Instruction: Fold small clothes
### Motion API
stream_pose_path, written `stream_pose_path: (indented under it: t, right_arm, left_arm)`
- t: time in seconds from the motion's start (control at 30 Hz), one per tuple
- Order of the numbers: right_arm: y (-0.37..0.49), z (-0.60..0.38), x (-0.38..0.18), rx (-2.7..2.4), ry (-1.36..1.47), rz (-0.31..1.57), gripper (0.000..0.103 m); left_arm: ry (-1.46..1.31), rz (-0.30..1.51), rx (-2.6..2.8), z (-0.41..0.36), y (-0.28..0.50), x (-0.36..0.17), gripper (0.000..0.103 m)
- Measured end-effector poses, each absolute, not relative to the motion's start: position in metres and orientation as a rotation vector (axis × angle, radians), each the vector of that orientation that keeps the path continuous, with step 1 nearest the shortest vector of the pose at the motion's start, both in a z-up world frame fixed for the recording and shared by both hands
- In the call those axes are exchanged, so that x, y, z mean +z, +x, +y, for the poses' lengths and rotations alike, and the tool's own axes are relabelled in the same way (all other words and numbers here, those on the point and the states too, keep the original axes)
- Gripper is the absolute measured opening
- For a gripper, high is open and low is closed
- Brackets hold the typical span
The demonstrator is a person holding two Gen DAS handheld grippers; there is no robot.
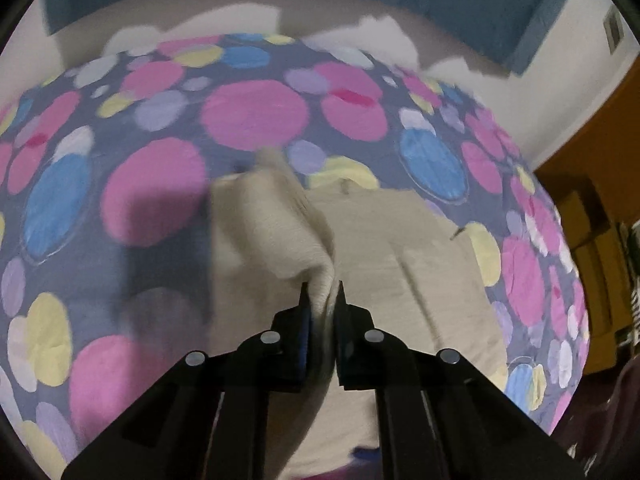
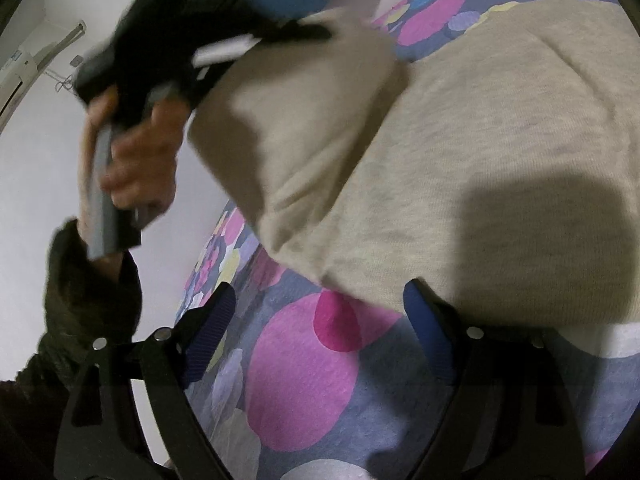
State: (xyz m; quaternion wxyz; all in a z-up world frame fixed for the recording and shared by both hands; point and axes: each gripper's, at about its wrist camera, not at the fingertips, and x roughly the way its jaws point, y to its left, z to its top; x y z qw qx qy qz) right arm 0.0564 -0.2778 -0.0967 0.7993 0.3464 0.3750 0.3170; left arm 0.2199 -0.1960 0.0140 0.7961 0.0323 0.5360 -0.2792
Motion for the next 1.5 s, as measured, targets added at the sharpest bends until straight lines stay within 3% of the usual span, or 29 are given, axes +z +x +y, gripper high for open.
stream_pose_path:
  t: [0.4,0.53,0.6,0.77,0.87,1.17,1.33,1.5]
  right_arm:
    - [0.060,-0.278,-0.097,0.700,0.766,0.798,0.090]
    - [0.062,-0.280,-0.098,0.714,0.791,0.781,0.091]
    - [0.063,-0.281,-0.098,0.718,0.799,0.782,0.091]
    - [0.066,-0.283,-0.100,0.727,0.821,0.778,0.091]
    - [0.068,-0.283,-0.100,0.735,0.846,0.772,0.091]
    - [0.068,-0.289,-0.105,0.746,0.873,0.763,0.091]
    - [0.064,-0.305,-0.112,0.767,0.952,0.738,0.091]
    - [0.063,-0.319,-0.119,0.798,1.125,0.709,0.091]
  left_arm:
    - [0.152,1.345,-0.648,-0.305,0.200,-0.045,0.004]
    - [0.253,1.269,-0.695,-0.324,0.180,-0.028,0.006]
    - [0.289,1.166,-0.684,-0.323,0.171,-0.008,0.014]
    - [0.183,1.005,-0.635,-0.277,0.177,0.038,0.051]
    - [0.146,0.936,-0.586,-0.237,0.178,0.047,0.063]
    - [-0.057,0.886,-0.411,-0.075,0.150,-0.002,0.068]
    - [-0.207,0.863,-0.474,-0.033,0.130,-0.030,0.077]
    - [-0.325,0.899,-0.536,-0.025,0.129,-0.066,0.078]
